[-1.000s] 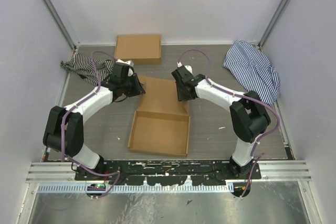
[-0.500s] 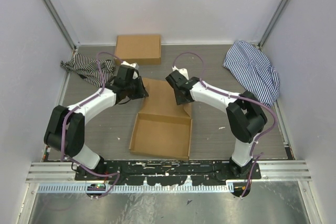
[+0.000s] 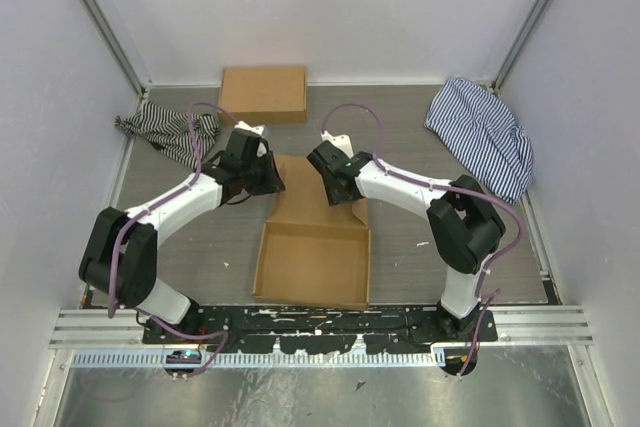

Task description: Fold the paper box

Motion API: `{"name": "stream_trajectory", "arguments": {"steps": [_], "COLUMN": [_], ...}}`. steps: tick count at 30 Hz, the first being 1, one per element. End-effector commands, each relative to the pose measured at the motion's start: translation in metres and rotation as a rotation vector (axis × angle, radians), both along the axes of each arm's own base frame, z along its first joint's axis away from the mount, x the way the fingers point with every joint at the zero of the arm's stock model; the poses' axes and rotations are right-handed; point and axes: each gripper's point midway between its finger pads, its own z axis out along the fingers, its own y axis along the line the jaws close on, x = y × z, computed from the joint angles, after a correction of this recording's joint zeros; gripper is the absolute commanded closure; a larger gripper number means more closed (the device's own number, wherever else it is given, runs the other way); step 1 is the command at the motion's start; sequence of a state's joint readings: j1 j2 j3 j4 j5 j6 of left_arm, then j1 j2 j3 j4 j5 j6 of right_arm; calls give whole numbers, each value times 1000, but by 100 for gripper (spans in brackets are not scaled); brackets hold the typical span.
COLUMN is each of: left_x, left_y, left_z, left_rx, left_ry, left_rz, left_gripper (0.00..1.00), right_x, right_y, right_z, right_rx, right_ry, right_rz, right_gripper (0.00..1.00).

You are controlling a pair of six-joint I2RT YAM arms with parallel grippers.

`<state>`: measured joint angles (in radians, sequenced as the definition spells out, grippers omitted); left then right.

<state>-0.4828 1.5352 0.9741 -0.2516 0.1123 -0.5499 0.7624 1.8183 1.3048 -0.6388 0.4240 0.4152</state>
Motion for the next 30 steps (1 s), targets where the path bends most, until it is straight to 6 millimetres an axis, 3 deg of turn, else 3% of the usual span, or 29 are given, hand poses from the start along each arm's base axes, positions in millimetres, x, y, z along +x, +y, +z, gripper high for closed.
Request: {"name": "stream_trajectory", "arguments": {"steps": [1,6,11,17,21,25,30], "left_x": [-14,-15,-16,-8,-1,4,11], "left_y": [-21,-28,-15,24,40,42,39], "left_z": [16,-1,-13,-1,13,16,6], "left_rx": [-59,-18,93,291,370,396,417], "left_ry": [-34,10,35,-1,-44,-56,-37], "left_rz": [-68,-84,-47,47,73,69,64], "left_gripper": [71,72,75,78,78,77,78], "right_x": [-2,-4,-3,5,14,22,38], "right_y": [33,33,25,1,-4,-10,-21], "right_z": [27,20,19,30,34,34,31], "right_rx": [143,120,69,-67,-94,-83,-52], "right_ry": [-71,-57,-67,-104,-103,-87,-55], "right_rz": [16,13,-21,-127,-152,-166,-175], "right_gripper": [43,43,43,47,47,47,47]}}
